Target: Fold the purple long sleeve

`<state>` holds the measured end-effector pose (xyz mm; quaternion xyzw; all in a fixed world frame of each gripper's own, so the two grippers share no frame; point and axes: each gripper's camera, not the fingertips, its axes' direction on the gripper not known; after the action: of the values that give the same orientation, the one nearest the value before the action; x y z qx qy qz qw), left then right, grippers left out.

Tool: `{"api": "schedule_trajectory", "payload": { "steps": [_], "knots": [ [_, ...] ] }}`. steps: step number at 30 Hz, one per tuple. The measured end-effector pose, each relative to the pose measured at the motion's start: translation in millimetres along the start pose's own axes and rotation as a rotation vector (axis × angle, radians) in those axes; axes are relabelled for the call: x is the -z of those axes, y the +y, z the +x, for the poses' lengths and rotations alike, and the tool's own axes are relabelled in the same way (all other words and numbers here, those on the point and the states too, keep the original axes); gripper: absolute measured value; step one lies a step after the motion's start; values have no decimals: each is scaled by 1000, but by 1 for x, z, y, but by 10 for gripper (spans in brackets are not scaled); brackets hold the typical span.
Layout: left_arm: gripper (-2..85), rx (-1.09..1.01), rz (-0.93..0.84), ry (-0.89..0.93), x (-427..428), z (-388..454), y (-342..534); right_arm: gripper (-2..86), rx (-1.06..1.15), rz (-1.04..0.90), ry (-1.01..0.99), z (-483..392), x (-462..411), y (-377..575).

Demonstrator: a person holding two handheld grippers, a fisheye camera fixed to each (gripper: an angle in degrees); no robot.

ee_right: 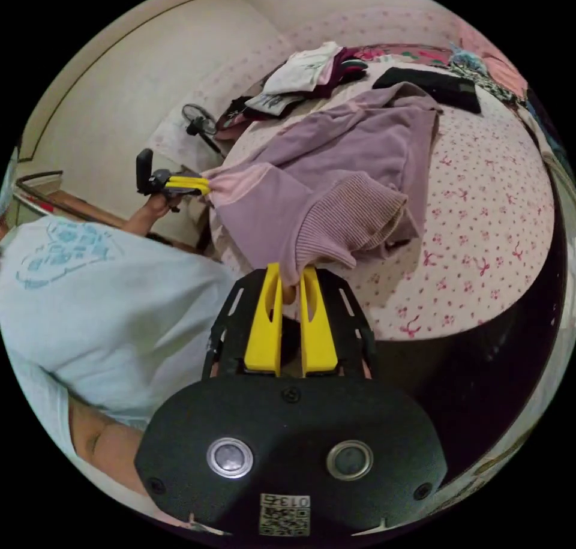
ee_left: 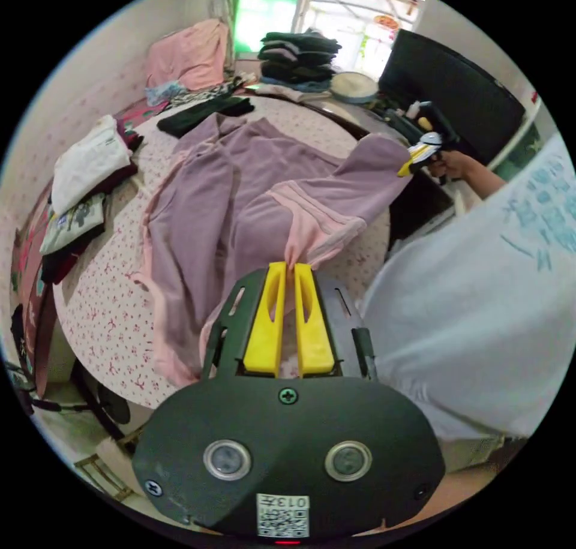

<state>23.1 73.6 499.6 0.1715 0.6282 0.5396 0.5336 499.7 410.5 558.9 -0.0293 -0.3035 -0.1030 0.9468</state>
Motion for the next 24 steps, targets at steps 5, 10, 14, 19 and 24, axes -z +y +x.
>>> {"api": "schedule_trajectory", "payload": {
  "steps": [5, 10, 14, 19, 24],
  "knots": [
    [8, 65, -142, 285, -26, -6, 61, 60, -91, -133, -174, 10, -17, 40],
    [10, 97, -266, 251, -39, -4, 93, 65, -172, -249, -95, 21, -16, 53],
    [45, 256, 8, 238, 22, -55, 107, 75, -275, 47, 73, 33, 41, 42],
    [93, 346, 55, 139, 19, -91, 98, 96, -380, 142, 301, 38, 42, 9],
    [153, 245, -95, 206, -43, -69, 72, 110, -399, -57, 363, 35, -27, -20]
  ]
}}
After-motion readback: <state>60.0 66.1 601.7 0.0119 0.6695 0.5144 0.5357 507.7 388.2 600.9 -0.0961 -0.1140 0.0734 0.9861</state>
